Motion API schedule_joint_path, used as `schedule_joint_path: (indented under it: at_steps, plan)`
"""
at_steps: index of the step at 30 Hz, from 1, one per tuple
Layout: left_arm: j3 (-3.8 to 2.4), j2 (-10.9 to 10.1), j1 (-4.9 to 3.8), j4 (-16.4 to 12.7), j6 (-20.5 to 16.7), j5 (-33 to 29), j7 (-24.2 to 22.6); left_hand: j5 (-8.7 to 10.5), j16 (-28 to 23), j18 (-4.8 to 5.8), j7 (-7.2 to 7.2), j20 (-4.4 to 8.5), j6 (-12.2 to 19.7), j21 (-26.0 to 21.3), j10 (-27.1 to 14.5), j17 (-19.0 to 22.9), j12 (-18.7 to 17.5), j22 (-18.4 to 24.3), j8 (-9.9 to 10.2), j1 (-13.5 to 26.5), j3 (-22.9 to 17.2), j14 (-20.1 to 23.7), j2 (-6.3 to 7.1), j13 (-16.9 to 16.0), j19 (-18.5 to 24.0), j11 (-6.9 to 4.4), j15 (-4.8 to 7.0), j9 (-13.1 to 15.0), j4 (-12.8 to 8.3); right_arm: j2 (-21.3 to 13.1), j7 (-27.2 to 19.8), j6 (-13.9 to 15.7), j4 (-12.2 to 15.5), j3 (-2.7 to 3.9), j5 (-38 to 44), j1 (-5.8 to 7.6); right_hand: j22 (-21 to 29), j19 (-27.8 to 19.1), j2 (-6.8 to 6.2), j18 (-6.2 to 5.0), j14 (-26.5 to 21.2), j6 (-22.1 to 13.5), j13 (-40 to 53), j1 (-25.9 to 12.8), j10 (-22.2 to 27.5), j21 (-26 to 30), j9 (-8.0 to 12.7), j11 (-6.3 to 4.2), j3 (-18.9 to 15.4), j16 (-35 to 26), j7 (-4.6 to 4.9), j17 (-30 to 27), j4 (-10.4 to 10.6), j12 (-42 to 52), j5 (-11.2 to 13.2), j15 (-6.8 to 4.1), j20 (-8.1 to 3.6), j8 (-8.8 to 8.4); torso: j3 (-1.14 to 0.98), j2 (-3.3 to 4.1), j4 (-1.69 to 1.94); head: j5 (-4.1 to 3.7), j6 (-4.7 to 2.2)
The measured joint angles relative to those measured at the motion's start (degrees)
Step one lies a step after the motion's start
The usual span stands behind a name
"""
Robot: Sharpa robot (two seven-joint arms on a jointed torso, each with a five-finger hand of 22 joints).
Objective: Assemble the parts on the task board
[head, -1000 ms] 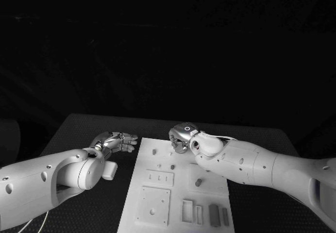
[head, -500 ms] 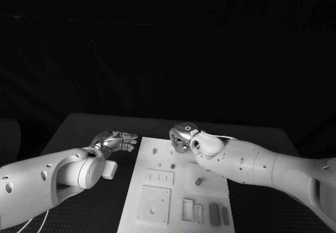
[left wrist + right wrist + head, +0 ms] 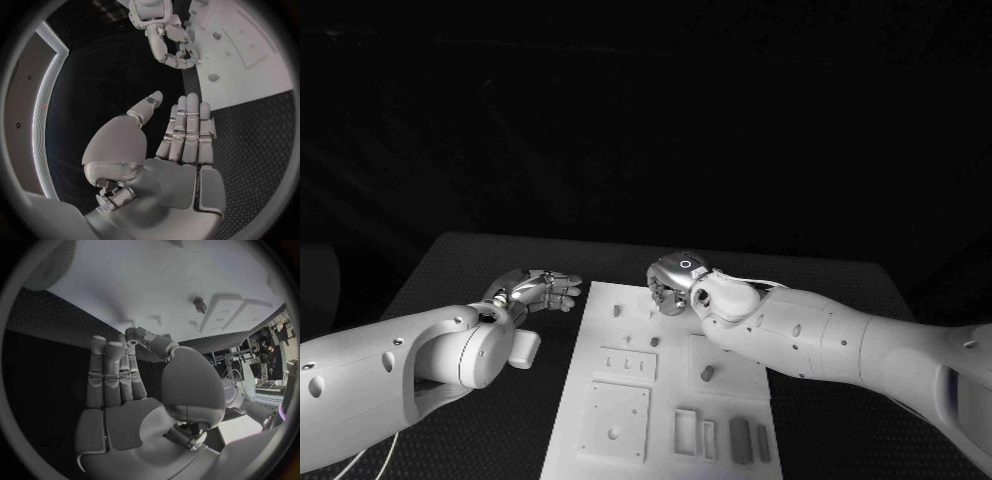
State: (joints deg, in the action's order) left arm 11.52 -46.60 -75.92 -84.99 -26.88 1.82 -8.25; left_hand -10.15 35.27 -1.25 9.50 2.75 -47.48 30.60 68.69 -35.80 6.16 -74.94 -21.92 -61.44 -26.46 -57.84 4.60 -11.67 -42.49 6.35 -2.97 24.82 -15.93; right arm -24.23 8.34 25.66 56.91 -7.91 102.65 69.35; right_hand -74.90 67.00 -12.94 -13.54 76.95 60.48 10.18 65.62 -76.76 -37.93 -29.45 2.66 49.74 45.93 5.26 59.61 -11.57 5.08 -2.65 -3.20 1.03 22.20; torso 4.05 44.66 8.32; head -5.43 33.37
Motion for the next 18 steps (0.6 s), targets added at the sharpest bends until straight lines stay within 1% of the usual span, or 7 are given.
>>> schedule_joint_path:
  at_steps: [3, 8, 12, 18]
  plan:
    - [0.00, -0.10, 0.00, -0.02, 0.00, -0.01, 0.00, 0.00, 0.00, 0.00, 0.00, 0.00, 0.00, 0.00, 0.00, 0.00, 0.00, 0.00, 0.00, 0.00, 0.00, 0.00, 0.00, 0.00, 0.00, 0.00, 0.00, 0.00, 0.00, -0.16, -0.09, -0.11, 0.46, -0.16, 0.00, -0.37, -0.01, -0.08, -0.01, 0.01, -0.07, -0.01, 0.00, 0.00, 0.02, 0.00, -0.15, 0.00, -0.02, 0.13, -0.01, 0.00, -0.15, -0.02, 0.08, -0.07, 0.08, -0.12, 0.00, 0.01, 0.00, -0.04, 0.01]
    - [0.00, -0.19, 0.00, -0.05, 0.00, -0.02, 0.00, 0.00, 0.00, 0.00, 0.00, 0.00, 0.00, 0.00, 0.00, 0.01, 0.00, 0.01, 0.00, 0.00, 0.00, 0.00, 0.00, -0.05, 0.00, 0.00, 0.00, 0.05, 0.00, -0.21, -0.01, -0.11, 0.53, -0.11, 0.11, -0.32, -0.03, -0.09, -0.01, 0.00, -0.08, 0.11, 0.00, 0.00, -0.02, -0.22, -0.11, 0.04, -0.02, 0.19, 0.12, 0.00, -0.16, 0.24, -0.14, -0.08, 0.09, -0.14, -0.04, 0.06, -0.02, -0.06, 0.04]
    - [0.00, -0.16, 0.00, -0.05, 0.00, -0.02, 0.00, 0.00, 0.00, 0.00, 0.00, 0.00, 0.00, 0.00, 0.00, 0.05, 0.00, 0.01, 0.00, 0.00, 0.00, 0.00, 0.00, -0.05, 0.00, 0.00, 0.00, 0.05, 0.00, -0.21, 0.04, -0.11, 0.53, -0.11, 0.17, -0.32, -0.05, -0.09, -0.01, 0.01, -0.07, 0.11, 0.00, 0.00, -0.20, -0.23, -0.02, 0.23, -0.03, 0.20, 0.13, 0.00, -0.16, 0.24, -0.15, -0.07, 0.09, -0.20, -0.03, 0.05, -0.02, -0.11, 0.10]
    - [0.00, -0.16, 0.00, -0.02, 0.00, -0.03, 0.00, 0.00, 0.00, 0.00, 0.00, 0.00, 0.00, 0.00, 0.00, 0.05, -0.23, 0.01, 0.00, 0.00, 0.00, 0.00, 0.00, -0.04, 0.00, 0.00, 0.00, 0.04, 0.00, -0.16, 0.08, -0.12, 0.43, -0.12, 0.27, -0.33, -0.05, -0.09, -0.02, 0.00, -0.07, 0.08, 0.32, 0.00, -0.20, -0.23, 0.02, 0.23, -0.08, 0.20, 0.15, -0.01, -0.21, 0.24, -0.17, -0.07, 0.10, -0.03, -0.03, 0.03, 0.01, -0.16, 0.15]
